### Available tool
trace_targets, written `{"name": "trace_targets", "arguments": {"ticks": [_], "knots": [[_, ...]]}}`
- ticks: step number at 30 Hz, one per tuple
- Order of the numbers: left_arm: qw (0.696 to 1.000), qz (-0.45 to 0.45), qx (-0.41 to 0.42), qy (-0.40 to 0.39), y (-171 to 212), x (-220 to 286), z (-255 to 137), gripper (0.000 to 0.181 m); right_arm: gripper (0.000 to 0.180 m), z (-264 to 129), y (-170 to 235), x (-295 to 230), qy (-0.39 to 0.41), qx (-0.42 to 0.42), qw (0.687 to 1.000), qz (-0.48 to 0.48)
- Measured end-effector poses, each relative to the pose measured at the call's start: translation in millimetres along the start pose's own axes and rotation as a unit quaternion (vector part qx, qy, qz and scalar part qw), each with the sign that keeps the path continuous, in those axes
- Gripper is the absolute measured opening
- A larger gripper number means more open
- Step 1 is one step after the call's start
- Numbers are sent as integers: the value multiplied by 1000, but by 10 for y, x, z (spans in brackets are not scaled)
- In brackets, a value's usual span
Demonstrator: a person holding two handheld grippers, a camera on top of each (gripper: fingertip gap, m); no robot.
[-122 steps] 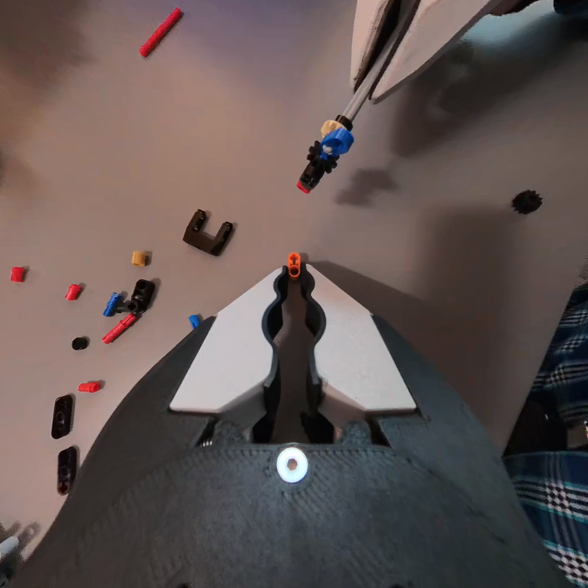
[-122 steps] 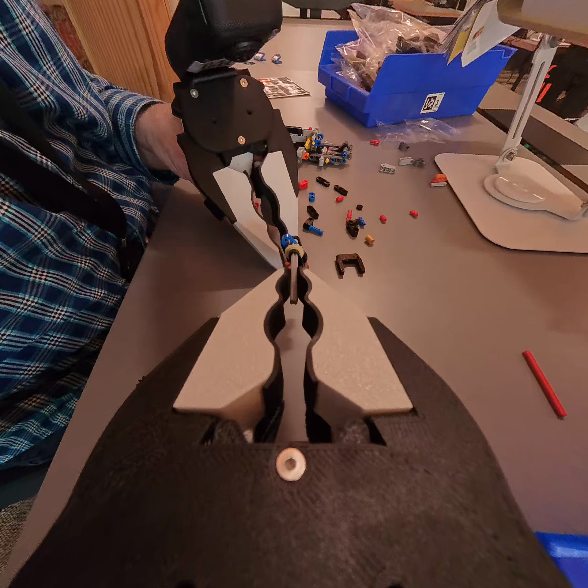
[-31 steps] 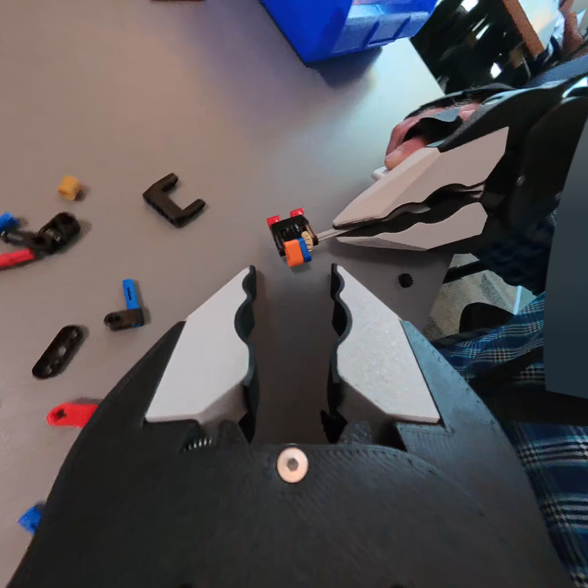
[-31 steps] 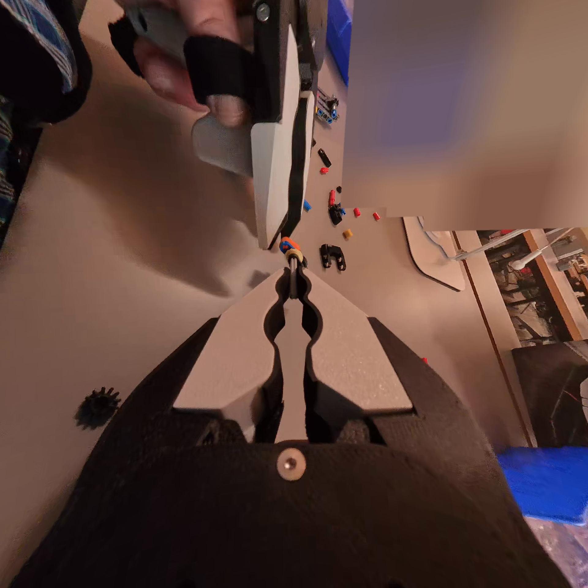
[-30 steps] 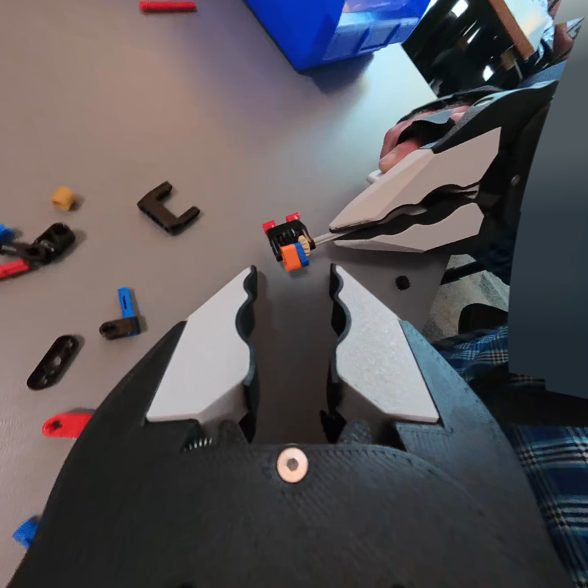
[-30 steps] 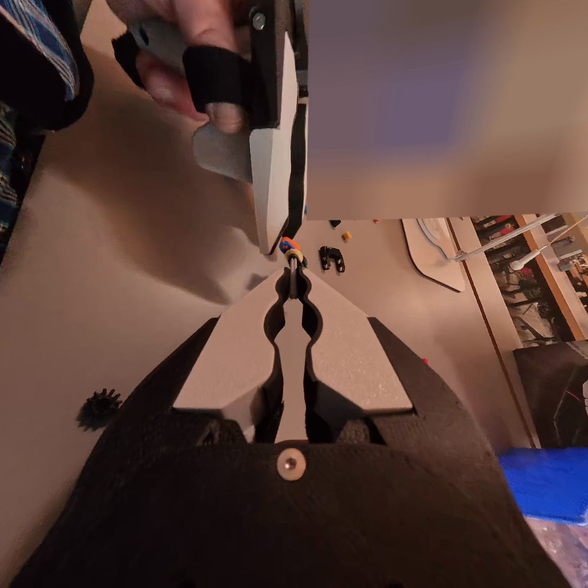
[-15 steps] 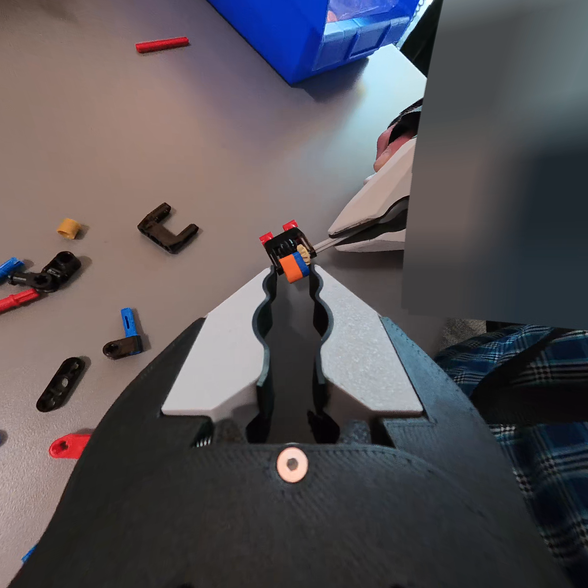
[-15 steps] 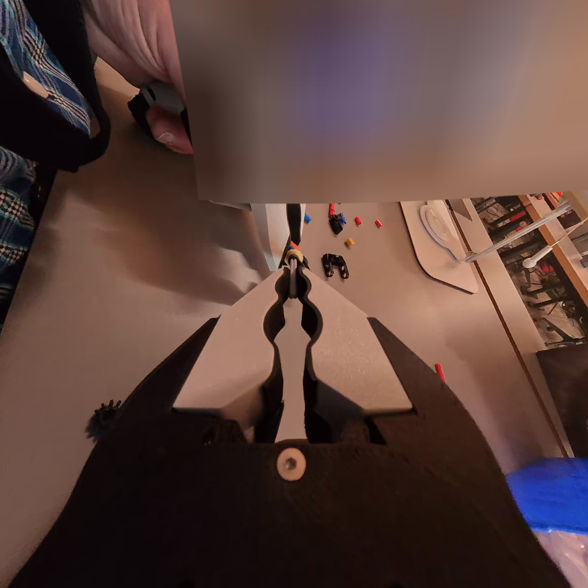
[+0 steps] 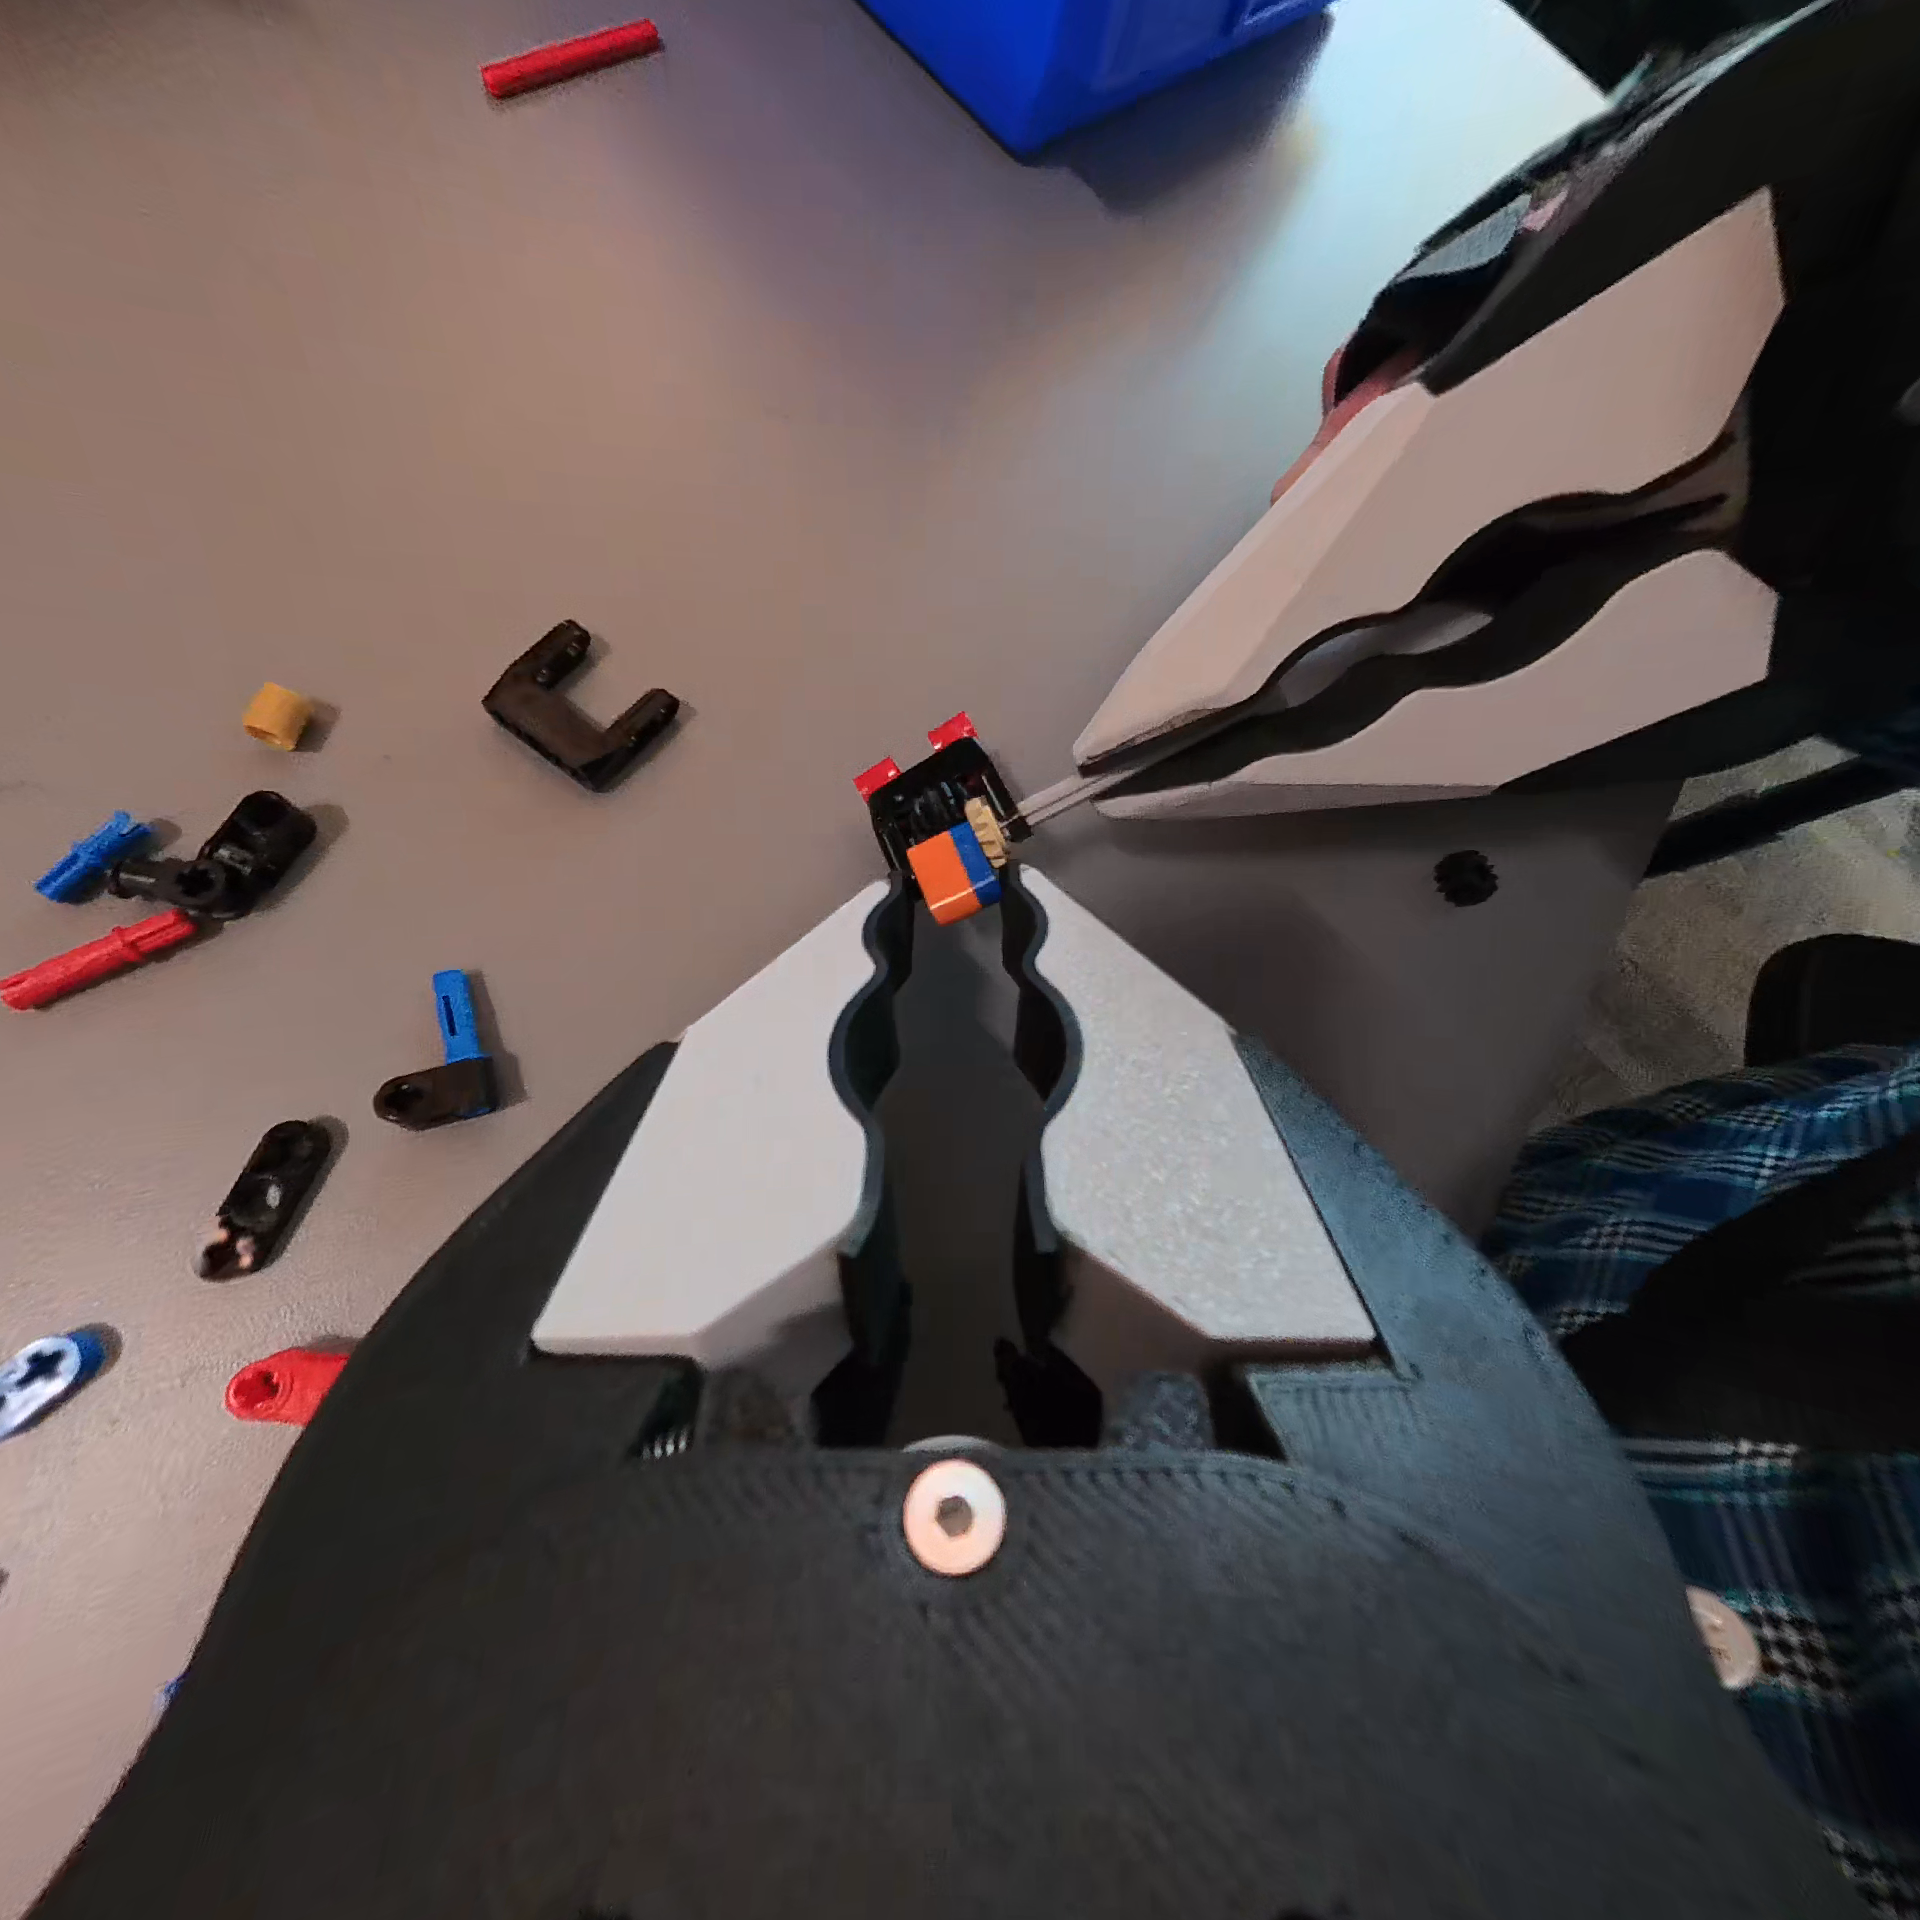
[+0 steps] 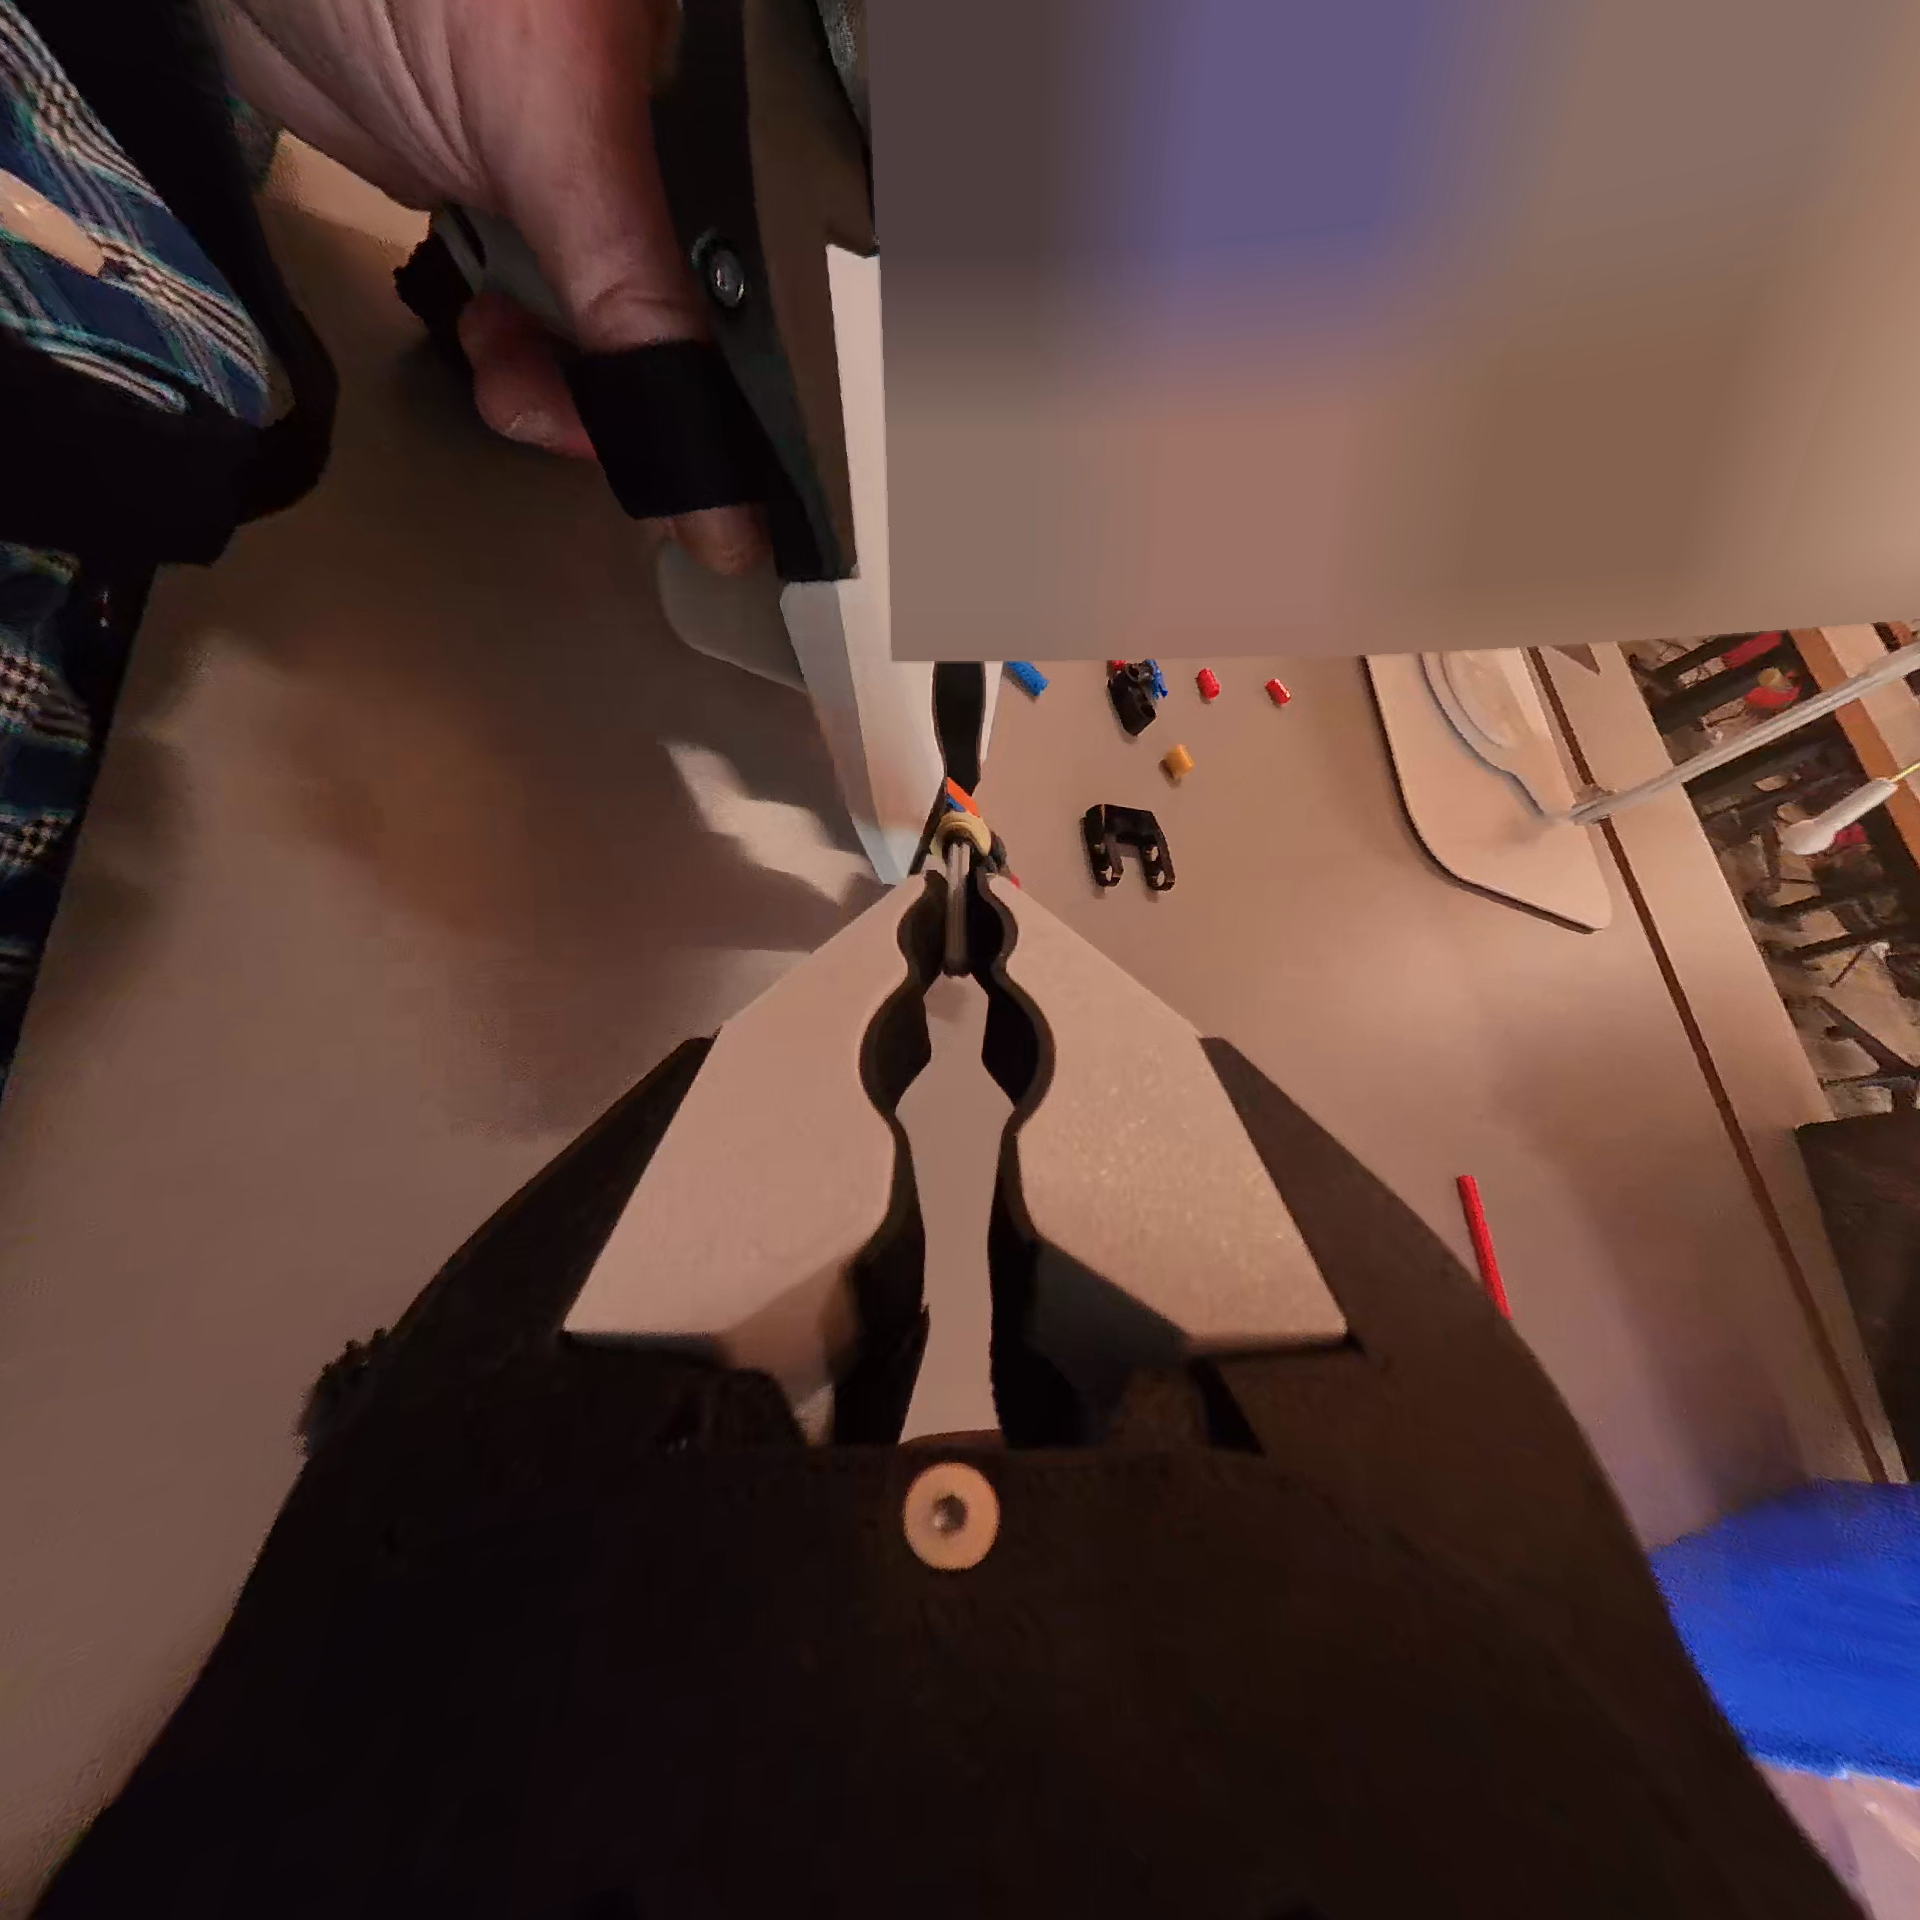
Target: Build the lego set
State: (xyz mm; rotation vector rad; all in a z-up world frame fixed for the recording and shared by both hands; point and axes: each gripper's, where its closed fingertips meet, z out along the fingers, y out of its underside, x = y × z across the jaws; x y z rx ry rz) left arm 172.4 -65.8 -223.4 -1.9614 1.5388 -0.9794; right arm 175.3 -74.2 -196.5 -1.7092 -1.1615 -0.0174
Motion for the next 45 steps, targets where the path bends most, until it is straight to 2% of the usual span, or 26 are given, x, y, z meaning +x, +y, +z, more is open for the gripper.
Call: {"name": "trace_targets", "arguments": {"ticks": [8, 16, 25, 31, 33, 35, 38, 40, 45], "knots": [[999, 25, -15, -22, 35, -29, 15, 15, 1, 28, 29, -16, -28, -2, 999, 31], [998, 42, -18, -39, 41, -50, 9, 14, 1, 52, 24, -13, -18, -12, 999, 33], [998, 50, -21, -36, 50, -33, 12, 14, 1, 134, 42, -39, 5, -52, 997, -50], [997, 57, -18, -39, 41, -46, 14, 15, 2, 135, 57, -23, -16, -38, 999, -6], [997, 60, -16, -39, 32, -46, 13, 15, 6, 125, 53, -20, -31, -29, 999, 23], [997, 62, -11, -43, 17, -50, 2, 15, 26, 101, 68, -7, -35, -36, 998, 34], [997, 58, -6, -46, 4, -91, -15, 15, 28, 20, 76, -16, -51, -37, 996, 61], [996, 77, -18, -39, 32, -73, -3, 16, 29, -73, 84, -34, -84, -33, 993, 80], [989, 145, -27, -20, 57, -4, 17, 16, 54, -217, -33, -35, -195, 8, 975, 103]]}}
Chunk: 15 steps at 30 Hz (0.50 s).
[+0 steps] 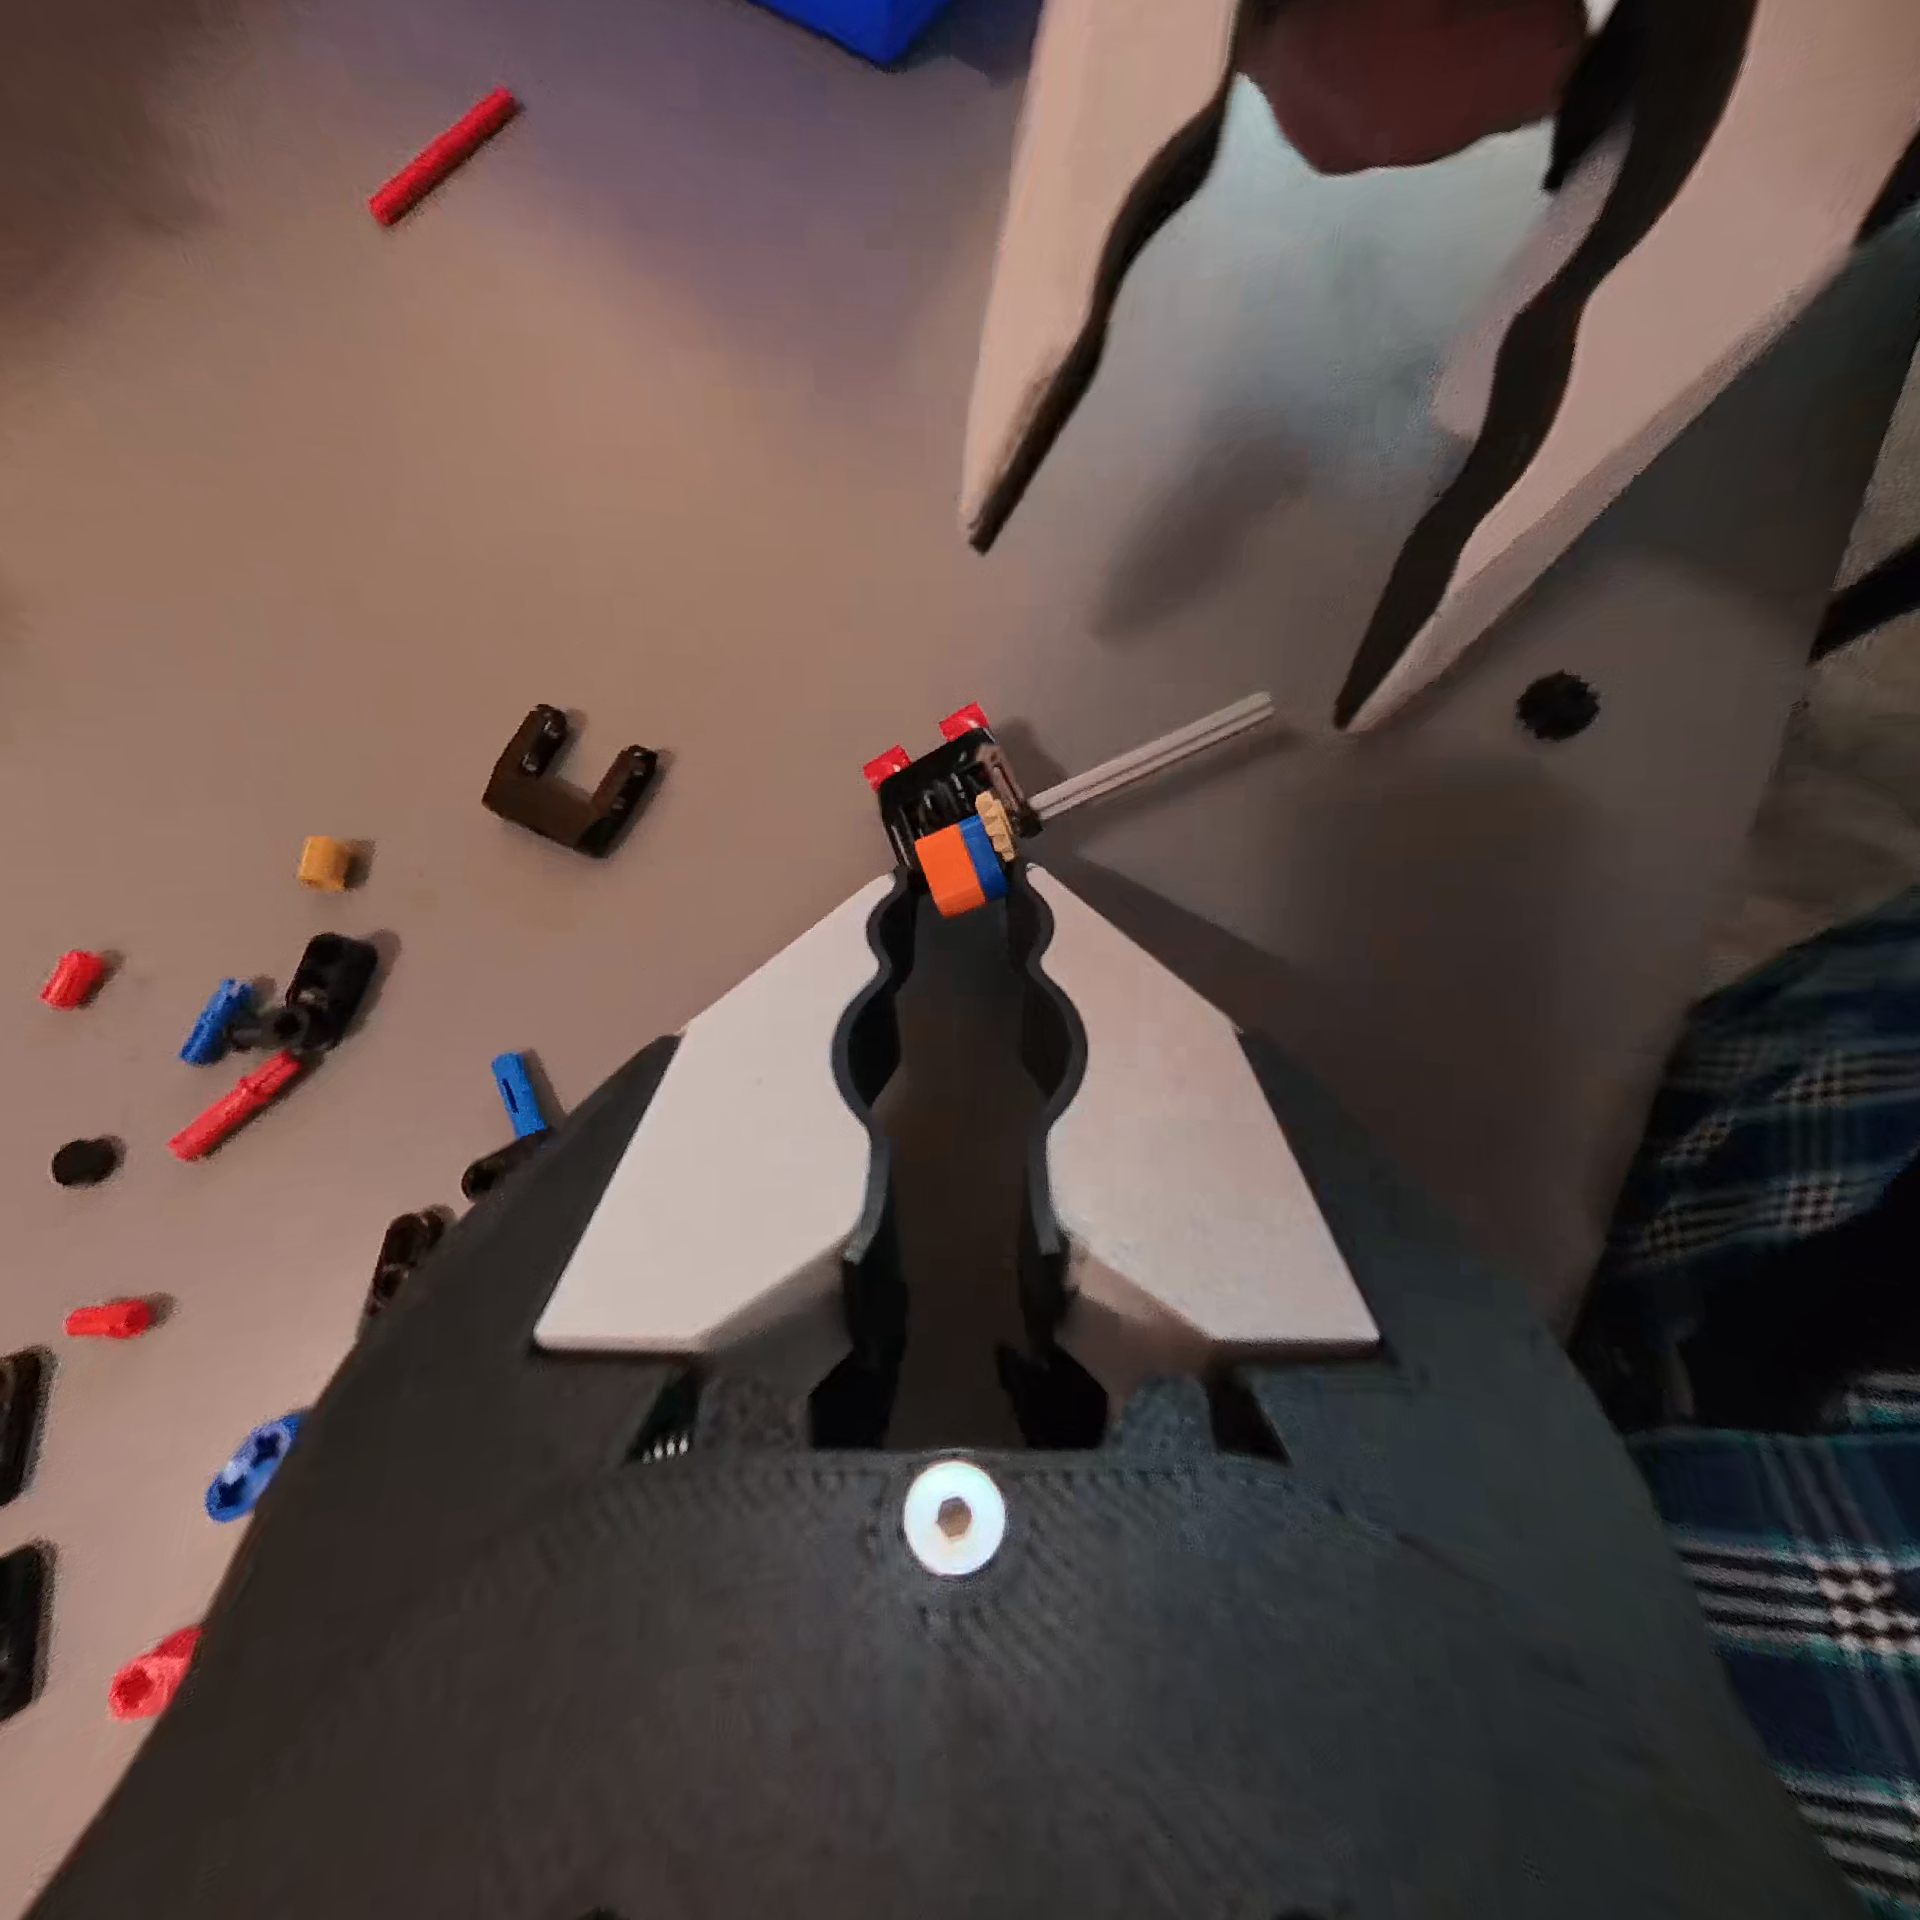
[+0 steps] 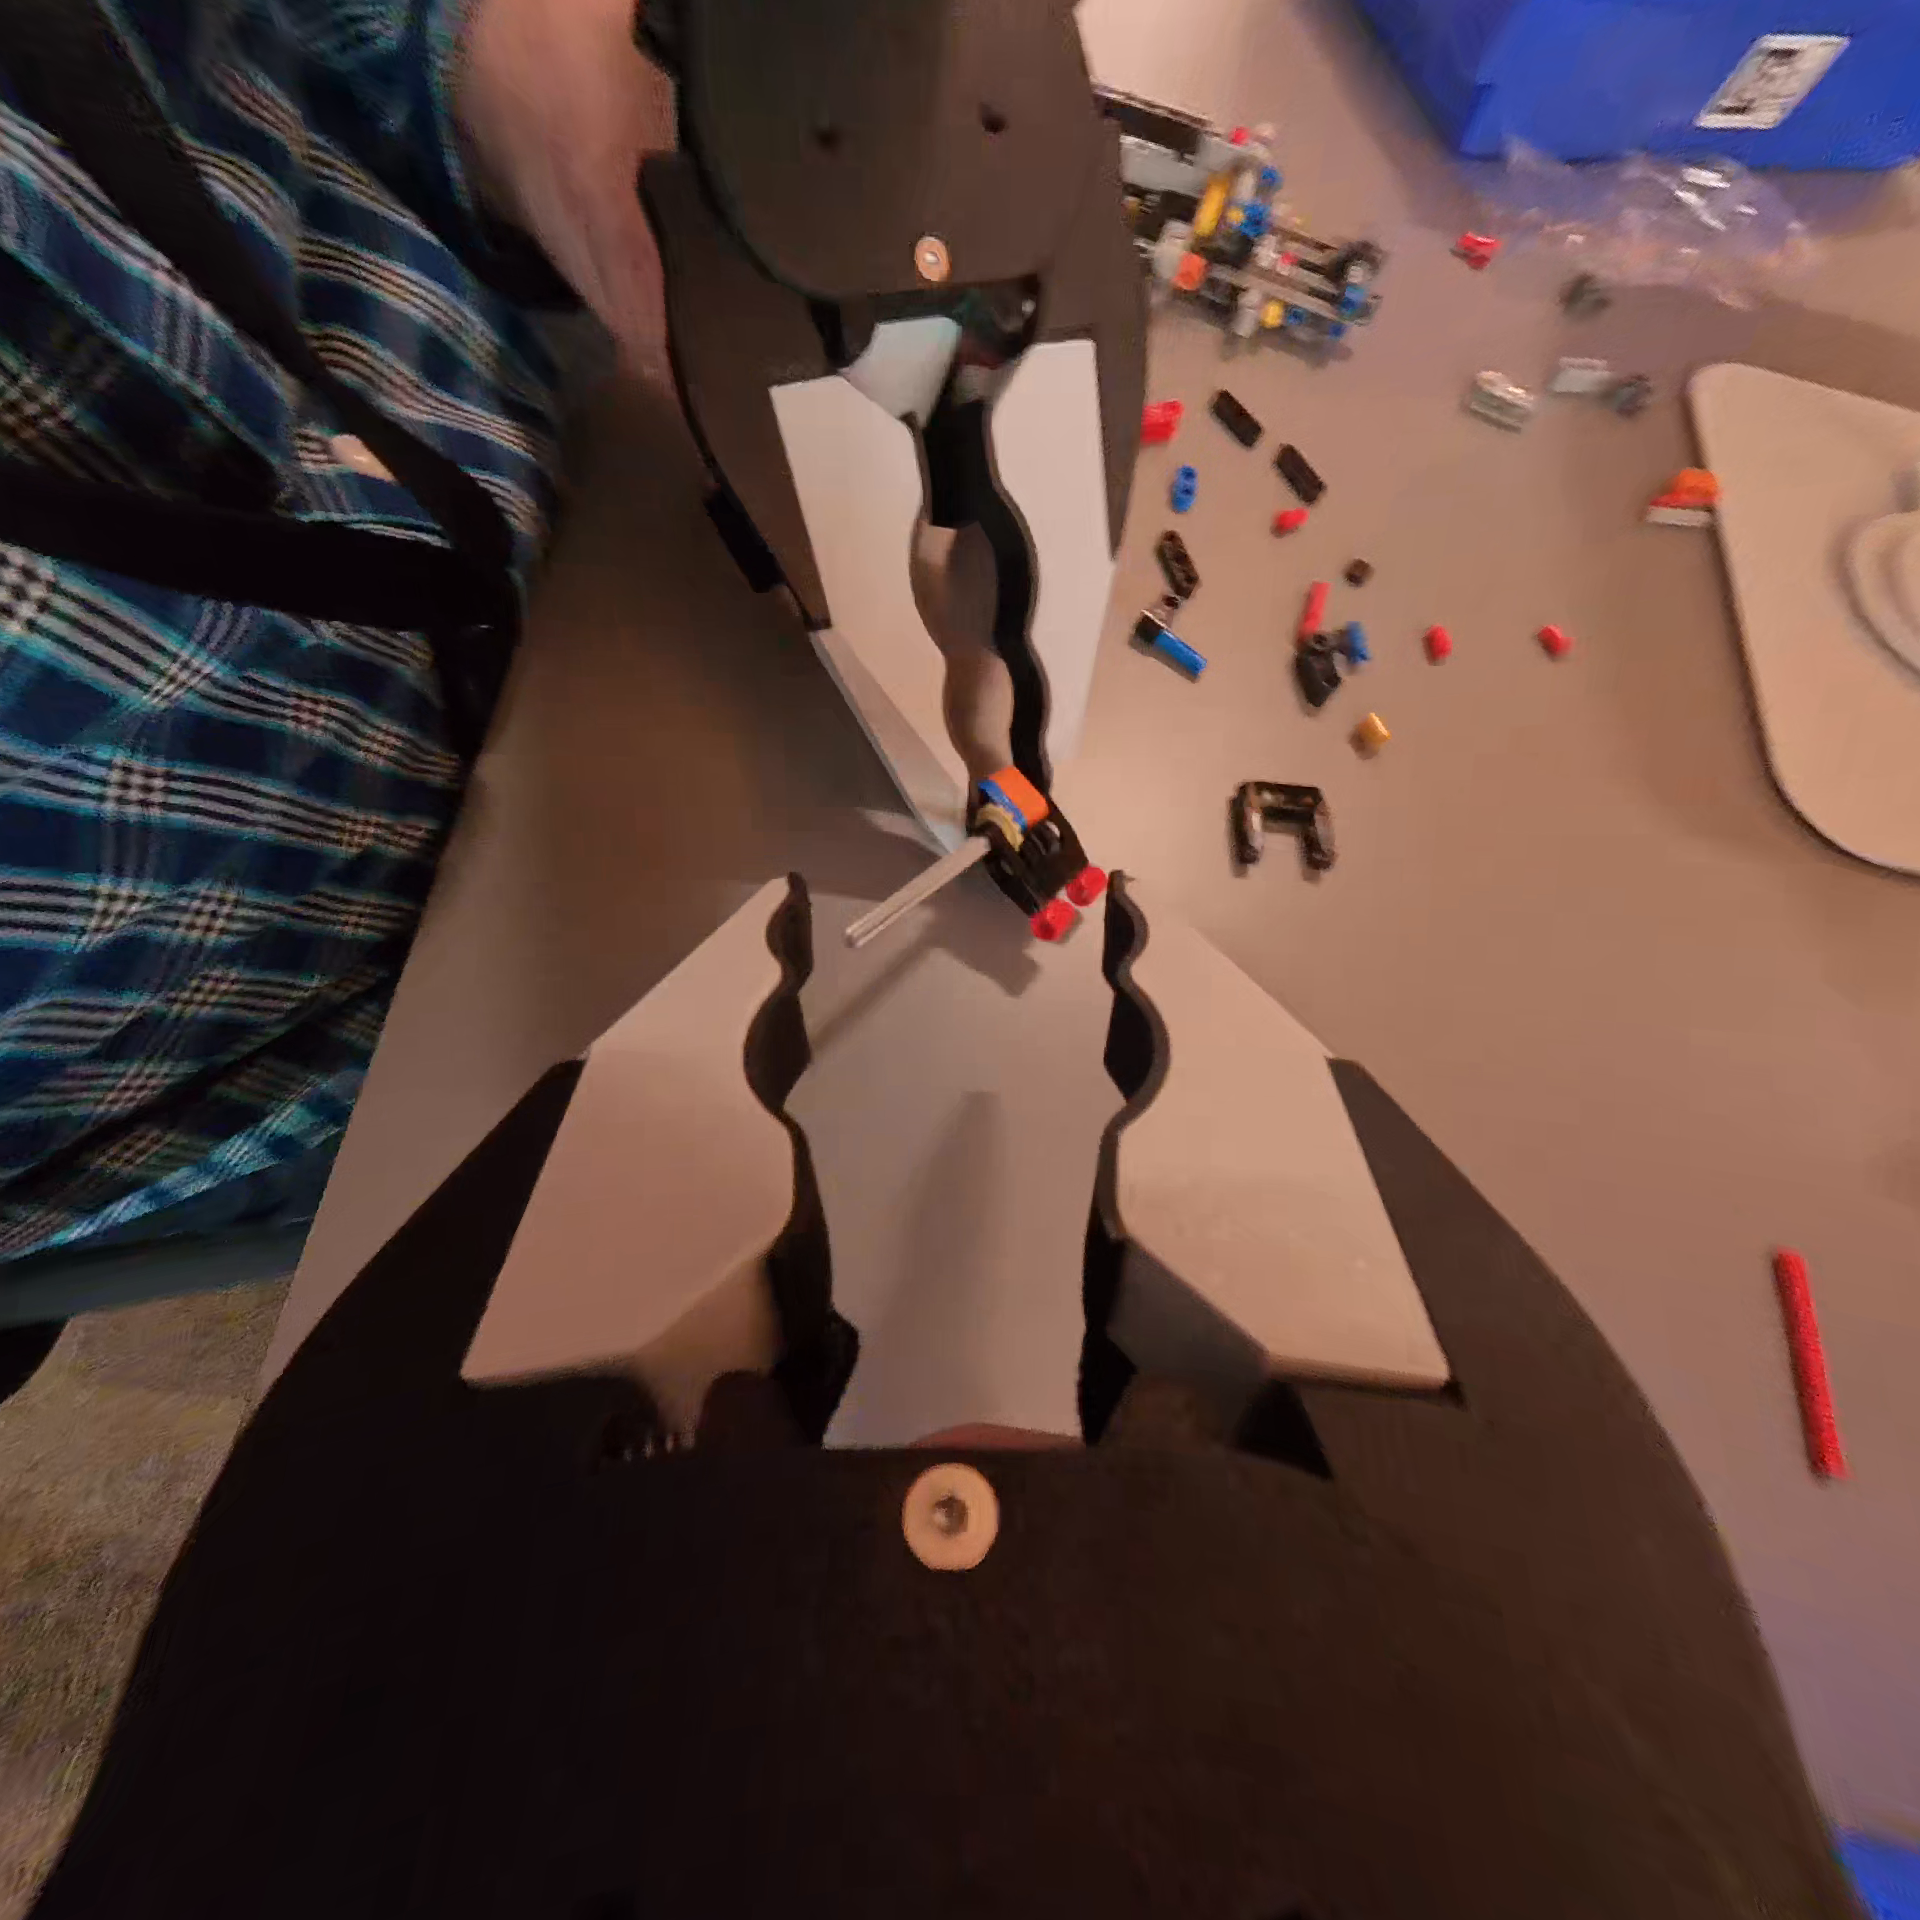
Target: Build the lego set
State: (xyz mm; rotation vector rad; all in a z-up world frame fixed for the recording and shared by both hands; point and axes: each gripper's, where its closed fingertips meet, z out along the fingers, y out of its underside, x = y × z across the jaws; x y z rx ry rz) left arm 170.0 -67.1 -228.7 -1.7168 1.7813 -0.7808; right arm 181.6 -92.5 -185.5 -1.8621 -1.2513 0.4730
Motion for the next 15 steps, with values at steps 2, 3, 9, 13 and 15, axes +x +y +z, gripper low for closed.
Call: {"name": "trace_targets", "arguments": {"ticks": [2, 3, 9, 13, 15], "knots": [[1000, 24, -7, 2, 21, -4, 4, 17, 63, 72, 38, -38, -45, -16, 999, -11], [999, 35, -8, 5, 29, 0, 3, 17, 65, 114, 74, -39, -62, -27, 998, -15], [996, 90, -9, 24, 51, 42, -33, 27, 54, 241, 50, -32, -133, -15, 991, -1], [996, 82, -13, 40, 81, 47, -55, 27, 51, 300, 125, 9, -136, -37, 990, -23], [996, 74, -20, 48, 98, 75, -67, 29, 51, 312, 144, 57, -137, -44, 989, -29]]}}
